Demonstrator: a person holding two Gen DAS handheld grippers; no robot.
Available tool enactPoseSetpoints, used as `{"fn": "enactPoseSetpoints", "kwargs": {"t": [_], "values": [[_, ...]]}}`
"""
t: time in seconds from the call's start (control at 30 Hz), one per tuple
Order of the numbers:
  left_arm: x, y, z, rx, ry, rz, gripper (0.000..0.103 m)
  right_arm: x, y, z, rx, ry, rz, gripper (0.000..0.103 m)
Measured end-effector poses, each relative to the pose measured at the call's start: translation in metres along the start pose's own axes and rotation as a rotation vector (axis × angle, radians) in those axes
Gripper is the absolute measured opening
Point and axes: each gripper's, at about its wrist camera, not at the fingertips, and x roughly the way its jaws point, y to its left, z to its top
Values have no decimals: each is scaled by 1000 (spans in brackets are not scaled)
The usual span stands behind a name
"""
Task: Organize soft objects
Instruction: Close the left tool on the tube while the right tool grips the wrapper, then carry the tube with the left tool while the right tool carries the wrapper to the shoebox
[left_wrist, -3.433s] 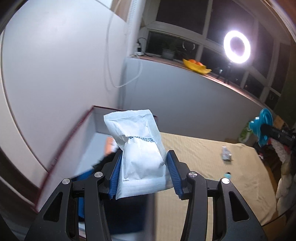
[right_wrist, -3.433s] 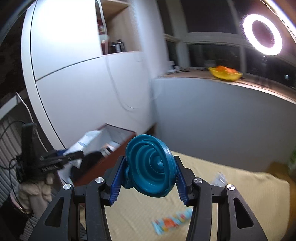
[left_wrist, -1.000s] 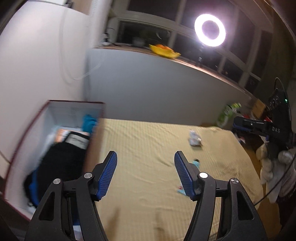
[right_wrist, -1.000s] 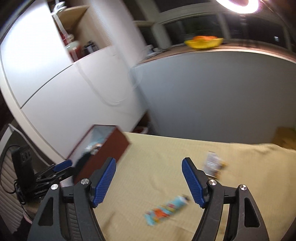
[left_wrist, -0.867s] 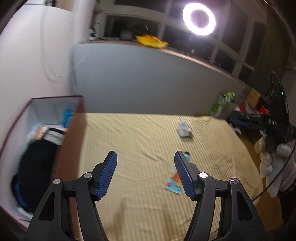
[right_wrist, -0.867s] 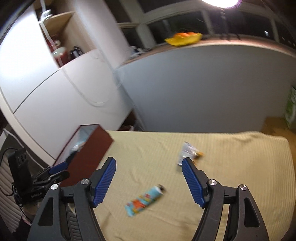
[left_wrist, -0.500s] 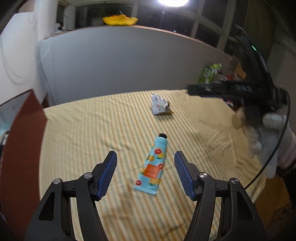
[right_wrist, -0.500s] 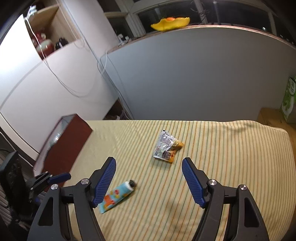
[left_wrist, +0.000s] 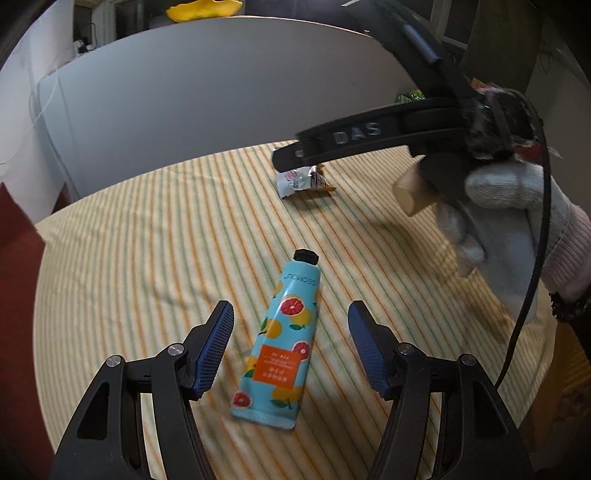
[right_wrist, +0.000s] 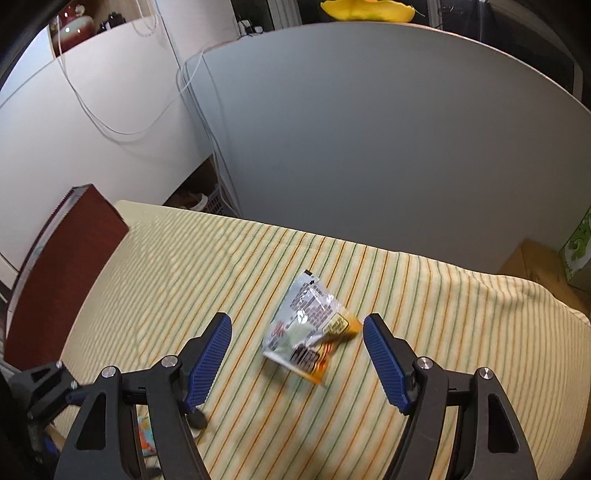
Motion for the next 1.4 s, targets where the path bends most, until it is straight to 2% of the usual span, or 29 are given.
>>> {"fn": "enactPoseSetpoints", "kwargs": {"t": [0.17, 0.47, 0.53, 0.63, 0.7, 0.73, 0.9, 0.97, 1.2, 1.4], "values": [[10, -1, 2, -8, -6, 7, 63, 13, 1, 1, -10, 14, -16, 70], [25, -7, 2, 23, -19, 42, 54, 29, 7, -1, -45, 27, -54, 70], [29, -12, 3, 42, -23, 63, 47, 29, 9, -2, -58, 26, -63, 70], [29, -13, 5, 43, -29, 65, 40, 30, 13, -5, -79, 22, -92, 58], [28, -8, 5, 31, -29, 69, 29, 29, 13, -7, -73, 22, -81, 58], [27, -5, 5, 20, -29, 71, 27, 28, 13, -8, -70, 21, -80, 57], [24, 5, 5, -39, -26, 38, 27, 20, 8, -14, -61, 13, -78, 52], [23, 7, 3, -50, -27, 33, 27, 16, 6, -16, -58, 12, -76, 39], [15, 25, -2, -72, -33, 22, 27, 0, 0, -24, -16, -4, -53, 37], [-17, 32, -9, -83, -69, 16, 27, -24, 4, -28, -12, -43, -33, 36]]}}
